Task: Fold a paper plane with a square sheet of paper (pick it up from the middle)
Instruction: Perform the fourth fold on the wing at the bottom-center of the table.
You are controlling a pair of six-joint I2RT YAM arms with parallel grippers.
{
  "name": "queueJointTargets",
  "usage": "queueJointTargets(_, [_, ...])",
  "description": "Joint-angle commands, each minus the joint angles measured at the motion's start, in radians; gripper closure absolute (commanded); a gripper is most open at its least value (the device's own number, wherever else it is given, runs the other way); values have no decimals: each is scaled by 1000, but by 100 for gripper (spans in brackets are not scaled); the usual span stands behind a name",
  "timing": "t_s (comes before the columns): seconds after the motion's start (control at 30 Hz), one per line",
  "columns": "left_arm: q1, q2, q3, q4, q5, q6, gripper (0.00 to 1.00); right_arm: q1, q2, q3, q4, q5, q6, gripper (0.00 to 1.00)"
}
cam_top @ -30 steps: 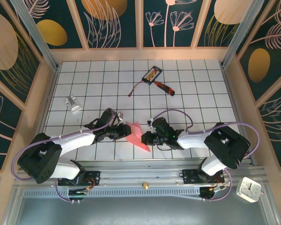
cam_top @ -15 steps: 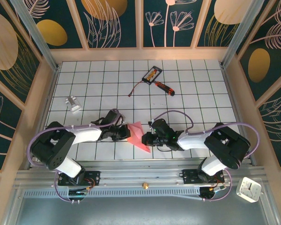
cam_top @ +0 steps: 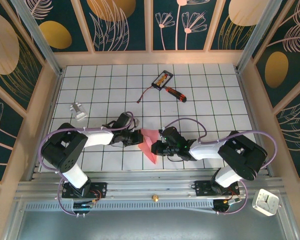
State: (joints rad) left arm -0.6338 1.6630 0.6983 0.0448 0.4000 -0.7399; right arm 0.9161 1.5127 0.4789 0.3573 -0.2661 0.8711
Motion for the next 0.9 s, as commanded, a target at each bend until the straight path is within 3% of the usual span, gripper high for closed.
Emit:
queueJointTargets(0.0, [8, 1, 10, -61, -16, 24, 97, 0, -22, -36, 20, 27, 29, 100])
queueJointTargets(0.57, [8, -45, -28, -64, -10, -7, 95, -7, -68, -137, 143, 37, 53, 100])
queueJointTargets(0.7, [8, -81, -42, -12, 24, -46, 81, -5, -56, -122, 113, 53, 2, 100])
queueJointTargets(0.87, [8, -164, -40, 15, 1, -84, 63, 9, -79, -43, -68, 137, -217, 100])
